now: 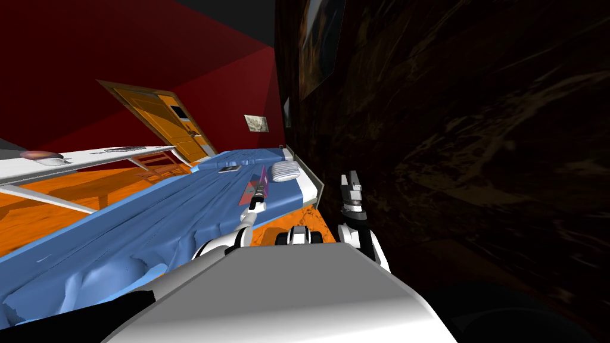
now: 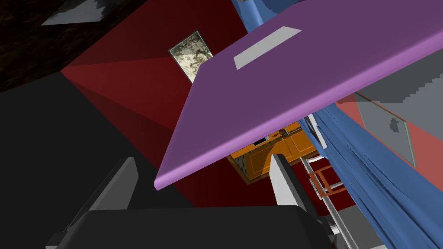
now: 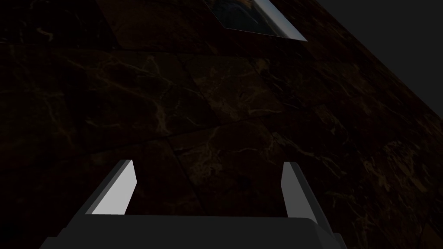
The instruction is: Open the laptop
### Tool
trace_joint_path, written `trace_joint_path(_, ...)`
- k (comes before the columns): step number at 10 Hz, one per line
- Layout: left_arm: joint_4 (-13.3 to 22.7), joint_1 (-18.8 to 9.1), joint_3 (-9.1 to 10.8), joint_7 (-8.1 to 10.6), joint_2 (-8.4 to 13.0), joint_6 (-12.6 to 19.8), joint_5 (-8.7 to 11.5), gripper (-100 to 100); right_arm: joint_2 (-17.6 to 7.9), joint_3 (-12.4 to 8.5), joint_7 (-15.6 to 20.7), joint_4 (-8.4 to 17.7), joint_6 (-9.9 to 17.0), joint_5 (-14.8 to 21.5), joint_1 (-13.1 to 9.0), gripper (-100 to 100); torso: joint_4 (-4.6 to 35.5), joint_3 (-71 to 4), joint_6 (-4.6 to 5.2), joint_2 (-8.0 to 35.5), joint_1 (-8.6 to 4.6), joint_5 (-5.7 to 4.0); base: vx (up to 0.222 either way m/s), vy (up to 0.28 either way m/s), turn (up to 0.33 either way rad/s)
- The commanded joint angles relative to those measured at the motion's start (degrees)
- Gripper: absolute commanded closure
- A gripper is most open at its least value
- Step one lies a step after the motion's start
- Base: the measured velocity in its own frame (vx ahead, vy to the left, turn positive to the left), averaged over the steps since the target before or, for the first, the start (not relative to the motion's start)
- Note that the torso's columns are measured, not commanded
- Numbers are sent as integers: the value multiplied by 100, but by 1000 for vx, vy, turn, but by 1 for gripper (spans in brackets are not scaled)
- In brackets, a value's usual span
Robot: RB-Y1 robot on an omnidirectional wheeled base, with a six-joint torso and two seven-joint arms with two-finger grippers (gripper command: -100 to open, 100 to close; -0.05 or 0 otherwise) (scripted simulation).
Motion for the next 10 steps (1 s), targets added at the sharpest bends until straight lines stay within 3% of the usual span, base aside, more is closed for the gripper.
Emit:
trace_joint_path(1, 93, -49, 18, -21, 26, 1, 1, -100, 0, 0, 0, 0, 0, 0, 0, 0, 0, 0, 1, 0, -1, 0, 7, 0, -7)
trace_joint_path(2, 105, -54, 20, -26, 29, -2, 1, -100, 0, 0, 0, 0, 0, 0, 0, 0, 0, 1, 0, 2, -1, 0, 0, 0, 0)
trace_joint_path(3, 104, -54, 20, -25, 29, -2, 1, 100, 0, 0, 0, 0, 0, 0, 0, 0, 1, 2, 1, 3, -1, 0, 0, 0, 0)
trace_joint_path(4, 26, 67, -235, 257, 171, -64, -42, 100, 0, 0, 0, 0, 0, 0, 0, 0, -3, 1, -4, 0, 4, 4, 64, -21, 244)
trace_joint_path(6, 26, 67, -235, 477, 171, -64, -42, 100, 0, 0, 0, 0, 0, 0, 1, 0, -6, -8, -3, -16, 15, 8, 56, -27, 74)
trace_joint_path(7, -48, 193, -484, 667, 315, -124, -81, 100, 0, 0, 0, 0, 0, 0, 0, 0, -6, -6, 17, -13, 16, 13, 77, -30, 187)
trace_joint_path(9, -48, 193, -484, 982, 315, -124, -81, 100, 0, 0, 0, 0, 0, 0, 1, 0, -7, -9, 0, -15, 11, 8, 57, -22, 78)
trace_joint_path(10, -123, 319, -733, 1143, 459, -184, -121, 100, 0, 0, 0, 0, 0, 0, 0, 0, -4, 0, 16, -2, 10, 12, 68, -20, 169)
